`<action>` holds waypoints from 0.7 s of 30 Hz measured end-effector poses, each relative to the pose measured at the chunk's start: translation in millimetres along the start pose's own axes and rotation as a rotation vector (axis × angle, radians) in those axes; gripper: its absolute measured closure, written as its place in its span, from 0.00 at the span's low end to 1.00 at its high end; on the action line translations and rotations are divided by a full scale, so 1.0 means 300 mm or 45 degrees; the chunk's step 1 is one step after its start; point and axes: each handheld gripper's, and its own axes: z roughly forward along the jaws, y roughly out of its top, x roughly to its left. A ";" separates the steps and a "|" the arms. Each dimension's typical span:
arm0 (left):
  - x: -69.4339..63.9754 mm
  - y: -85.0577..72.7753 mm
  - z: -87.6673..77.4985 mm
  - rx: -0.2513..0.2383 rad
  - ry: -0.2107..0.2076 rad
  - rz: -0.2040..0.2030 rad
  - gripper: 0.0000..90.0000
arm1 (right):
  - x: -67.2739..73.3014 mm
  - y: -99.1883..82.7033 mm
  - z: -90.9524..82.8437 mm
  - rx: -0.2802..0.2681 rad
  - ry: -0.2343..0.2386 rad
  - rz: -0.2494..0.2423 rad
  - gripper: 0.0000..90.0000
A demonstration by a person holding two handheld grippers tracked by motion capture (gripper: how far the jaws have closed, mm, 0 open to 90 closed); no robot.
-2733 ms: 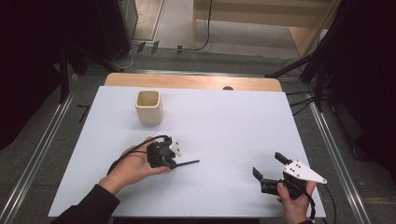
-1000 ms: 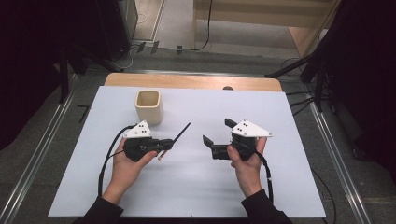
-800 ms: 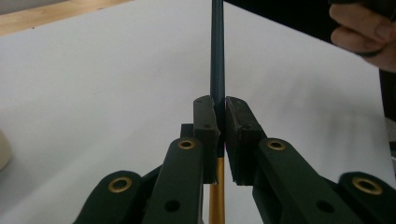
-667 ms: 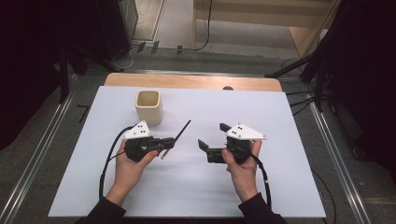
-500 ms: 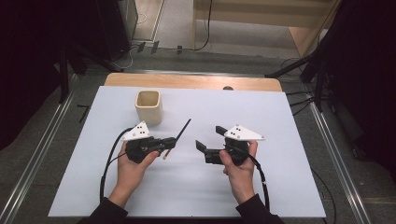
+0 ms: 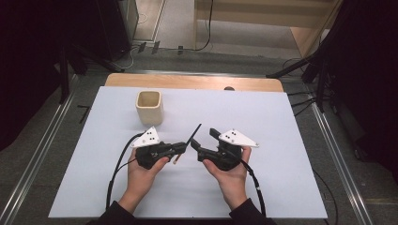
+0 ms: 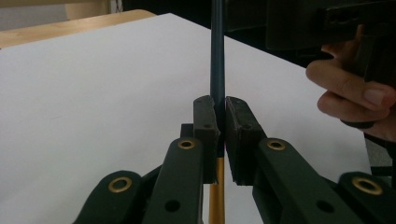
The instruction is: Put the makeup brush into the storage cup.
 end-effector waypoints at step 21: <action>-0.060 -0.010 0.050 -0.014 -0.003 0.059 0.94 | -0.033 -0.041 0.010 -0.031 0.153 0.255 0.66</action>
